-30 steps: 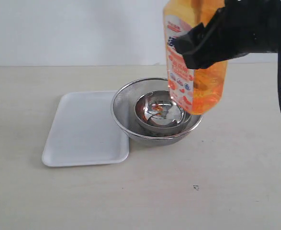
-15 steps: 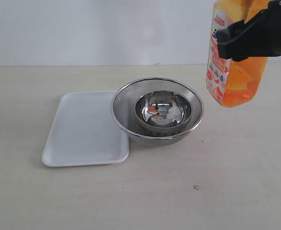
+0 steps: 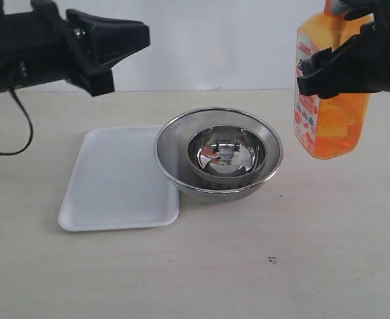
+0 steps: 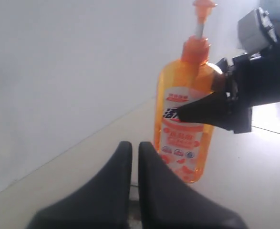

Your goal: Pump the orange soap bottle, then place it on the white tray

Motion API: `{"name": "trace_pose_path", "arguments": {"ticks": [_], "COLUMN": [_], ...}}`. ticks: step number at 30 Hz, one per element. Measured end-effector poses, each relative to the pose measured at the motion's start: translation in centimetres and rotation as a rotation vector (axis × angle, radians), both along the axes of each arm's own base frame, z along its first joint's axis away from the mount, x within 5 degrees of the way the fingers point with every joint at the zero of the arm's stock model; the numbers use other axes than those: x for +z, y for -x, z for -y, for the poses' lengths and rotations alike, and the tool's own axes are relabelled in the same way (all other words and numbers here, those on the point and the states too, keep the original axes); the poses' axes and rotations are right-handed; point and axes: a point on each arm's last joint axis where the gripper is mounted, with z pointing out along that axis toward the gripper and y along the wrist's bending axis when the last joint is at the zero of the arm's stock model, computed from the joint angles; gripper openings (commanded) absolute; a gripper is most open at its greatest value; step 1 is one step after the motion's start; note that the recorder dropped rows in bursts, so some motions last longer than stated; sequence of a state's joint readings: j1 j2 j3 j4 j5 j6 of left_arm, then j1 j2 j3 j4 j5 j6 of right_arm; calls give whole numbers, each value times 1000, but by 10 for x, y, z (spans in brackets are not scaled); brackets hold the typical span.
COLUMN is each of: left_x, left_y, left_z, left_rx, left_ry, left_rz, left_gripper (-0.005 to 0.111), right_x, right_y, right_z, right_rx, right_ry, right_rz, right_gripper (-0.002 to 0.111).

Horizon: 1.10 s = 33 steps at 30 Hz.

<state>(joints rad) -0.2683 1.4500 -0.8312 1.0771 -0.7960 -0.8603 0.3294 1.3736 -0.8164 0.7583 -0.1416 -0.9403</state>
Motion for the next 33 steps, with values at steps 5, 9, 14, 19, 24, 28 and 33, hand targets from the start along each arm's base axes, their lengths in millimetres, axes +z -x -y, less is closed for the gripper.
{"name": "trace_pose_path", "arguments": {"ticks": [5, 9, 14, 19, 24, 28, 33], "left_x": [10, 14, 17, 11, -3, -3, 13], "left_y": [-25, -34, -39, -54, -72, -79, -81], "left_z": [20, 41, 65, 81, 93, 99, 102], "left_rx": [-140, -235, -288, -291, -302, -318, -342], "left_ry": [-21, -71, -102, -111, -122, -107, -92], "left_rz": [-18, 0, 15, -19, -69, -74, -33], "left_gripper": [5, 5, 5, 5, 5, 5, 5], "right_x": [-16, -36, -46, -48, -51, -52, -64], "right_y": [-11, -19, -22, -24, -25, -25, -29], "right_z": [0, -3, -4, -4, -6, -7, -9], "right_rx": [-32, -34, -34, -29, -14, 8, 14], "right_ry": [28, 50, 56, 71, 83, 96, 108], "right_rz": [-19, -76, -105, -104, -108, -99, -128], "right_gripper": [0, 0, 0, 0, 0, 0, 0]}}
